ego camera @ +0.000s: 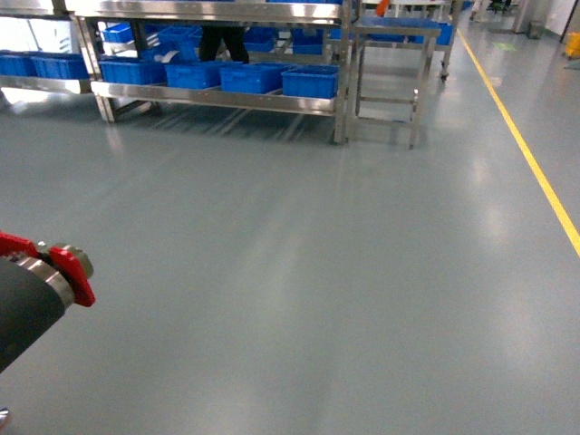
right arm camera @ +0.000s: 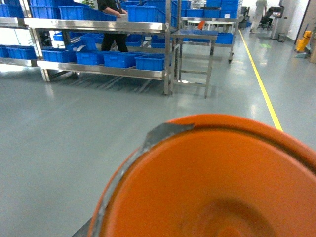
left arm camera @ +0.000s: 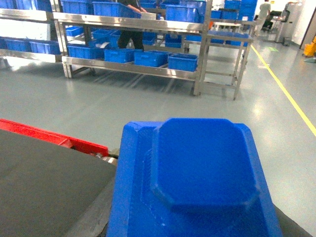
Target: Sort blue parts and orange caps into right shelf containers
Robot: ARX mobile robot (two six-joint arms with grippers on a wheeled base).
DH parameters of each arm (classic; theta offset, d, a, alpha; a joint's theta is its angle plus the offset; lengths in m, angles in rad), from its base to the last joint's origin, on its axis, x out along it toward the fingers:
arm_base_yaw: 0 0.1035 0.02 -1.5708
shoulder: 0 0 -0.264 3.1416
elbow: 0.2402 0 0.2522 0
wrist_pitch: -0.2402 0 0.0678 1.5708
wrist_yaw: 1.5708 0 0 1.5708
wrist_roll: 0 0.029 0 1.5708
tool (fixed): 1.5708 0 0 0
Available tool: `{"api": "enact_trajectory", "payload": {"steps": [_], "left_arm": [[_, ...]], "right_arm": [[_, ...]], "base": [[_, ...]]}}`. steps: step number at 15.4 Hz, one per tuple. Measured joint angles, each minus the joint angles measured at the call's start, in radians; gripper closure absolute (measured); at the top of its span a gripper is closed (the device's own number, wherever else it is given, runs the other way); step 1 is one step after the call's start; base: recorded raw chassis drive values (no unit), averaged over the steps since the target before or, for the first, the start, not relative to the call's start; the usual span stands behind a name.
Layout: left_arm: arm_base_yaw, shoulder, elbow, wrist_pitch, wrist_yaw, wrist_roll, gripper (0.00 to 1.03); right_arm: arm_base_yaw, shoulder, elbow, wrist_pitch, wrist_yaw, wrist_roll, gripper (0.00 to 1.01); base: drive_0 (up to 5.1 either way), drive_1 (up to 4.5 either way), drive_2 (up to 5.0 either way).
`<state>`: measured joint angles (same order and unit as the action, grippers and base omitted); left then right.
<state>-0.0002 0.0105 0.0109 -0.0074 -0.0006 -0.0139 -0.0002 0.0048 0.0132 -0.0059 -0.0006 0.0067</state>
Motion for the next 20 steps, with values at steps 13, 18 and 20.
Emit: {"api": "enact_trajectory", "payload": {"steps": [13, 18, 20], "left_arm": [[0.0, 0.0, 0.0, 0.0, 0.001, 0.0, 0.61], [0.0, 0.0, 0.0, 0.0, 0.0, 0.0, 0.61], [0.0, 0.0, 0.0, 0.001, 0.001, 0.0, 0.61]], "right_arm": [[0.0, 0.0, 0.0, 0.0, 0.0, 0.0, 0.58], [0.0, 0.0, 0.0, 0.001, 0.0, 0.0, 0.58], [0.0, 0.0, 0.0, 0.0, 0.0, 0.0, 0.58]], "base": [[-1.4, -1.1, -1.8], [0.0, 4.3, -4.3], [0.1, 4.43, -4.2]]}}
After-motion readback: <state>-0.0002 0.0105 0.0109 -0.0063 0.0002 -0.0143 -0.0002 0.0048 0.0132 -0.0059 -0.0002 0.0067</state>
